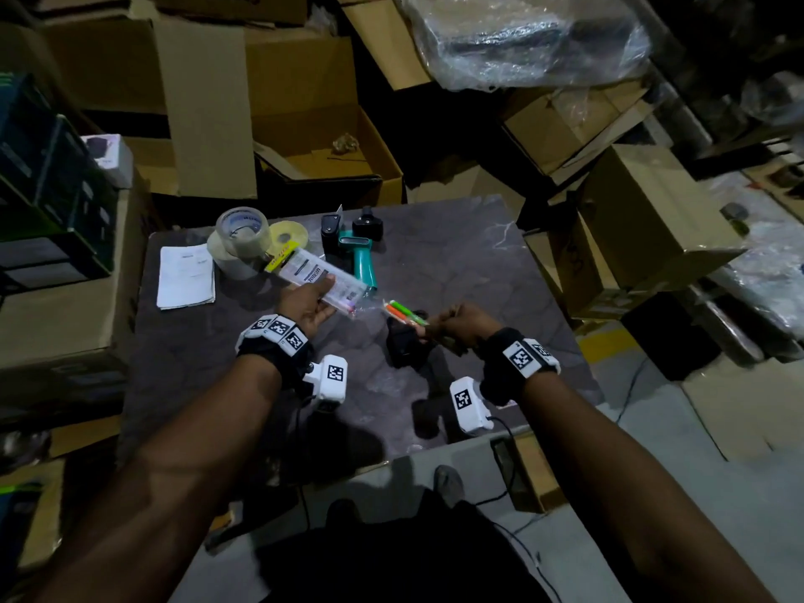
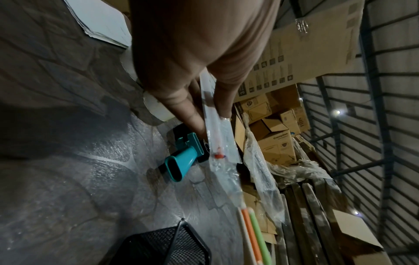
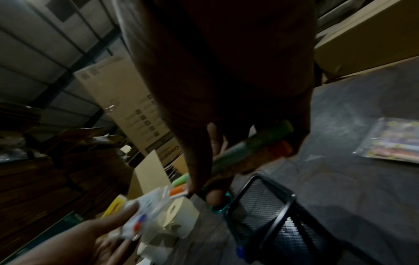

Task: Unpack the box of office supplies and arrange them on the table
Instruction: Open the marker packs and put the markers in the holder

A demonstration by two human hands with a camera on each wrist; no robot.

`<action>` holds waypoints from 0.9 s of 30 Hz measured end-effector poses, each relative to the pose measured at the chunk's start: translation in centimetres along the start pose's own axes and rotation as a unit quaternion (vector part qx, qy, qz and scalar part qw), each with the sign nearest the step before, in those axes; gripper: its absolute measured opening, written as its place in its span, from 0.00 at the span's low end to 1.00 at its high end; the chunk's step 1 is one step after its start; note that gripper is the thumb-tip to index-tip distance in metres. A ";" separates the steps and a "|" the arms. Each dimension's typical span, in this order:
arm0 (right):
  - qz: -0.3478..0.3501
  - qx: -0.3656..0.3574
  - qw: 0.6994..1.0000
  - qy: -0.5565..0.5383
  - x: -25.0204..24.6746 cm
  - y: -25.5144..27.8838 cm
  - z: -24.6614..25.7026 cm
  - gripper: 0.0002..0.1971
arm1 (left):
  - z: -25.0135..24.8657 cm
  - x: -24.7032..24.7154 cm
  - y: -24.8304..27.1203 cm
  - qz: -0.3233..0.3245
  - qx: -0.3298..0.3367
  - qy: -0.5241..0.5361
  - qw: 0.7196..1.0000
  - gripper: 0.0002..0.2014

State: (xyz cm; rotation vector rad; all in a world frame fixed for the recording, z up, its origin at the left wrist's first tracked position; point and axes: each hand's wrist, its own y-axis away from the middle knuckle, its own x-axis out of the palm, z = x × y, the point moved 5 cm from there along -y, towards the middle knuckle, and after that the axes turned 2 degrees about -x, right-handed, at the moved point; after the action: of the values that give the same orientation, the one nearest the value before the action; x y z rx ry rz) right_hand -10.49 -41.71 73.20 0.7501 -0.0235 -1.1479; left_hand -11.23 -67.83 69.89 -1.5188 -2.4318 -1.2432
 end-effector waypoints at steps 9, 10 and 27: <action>-0.122 -0.019 0.985 -0.118 0.2 -6.1 -1.8 0.11 | 3.3 0.4 -0.3 -0.045 -0.028 0.000 0.999 0.05; -0.128 -0.022 0.988 -0.089 0.5 -7.1 -2.7 0.12 | 3.5 0.1 -0.4 -0.048 -0.029 0.004 0.998 0.06; -0.186 -0.103 0.975 0.064 0.6 -5.9 -0.4 0.07 | 4.1 -1.1 -0.4 -0.043 -0.022 -0.007 0.999 0.09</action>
State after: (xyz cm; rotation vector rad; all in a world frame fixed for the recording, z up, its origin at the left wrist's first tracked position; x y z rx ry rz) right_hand -14.88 -43.15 69.42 0.6568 0.3524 -1.4300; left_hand -9.43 -66.19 66.42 -1.4529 -2.5197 -1.3128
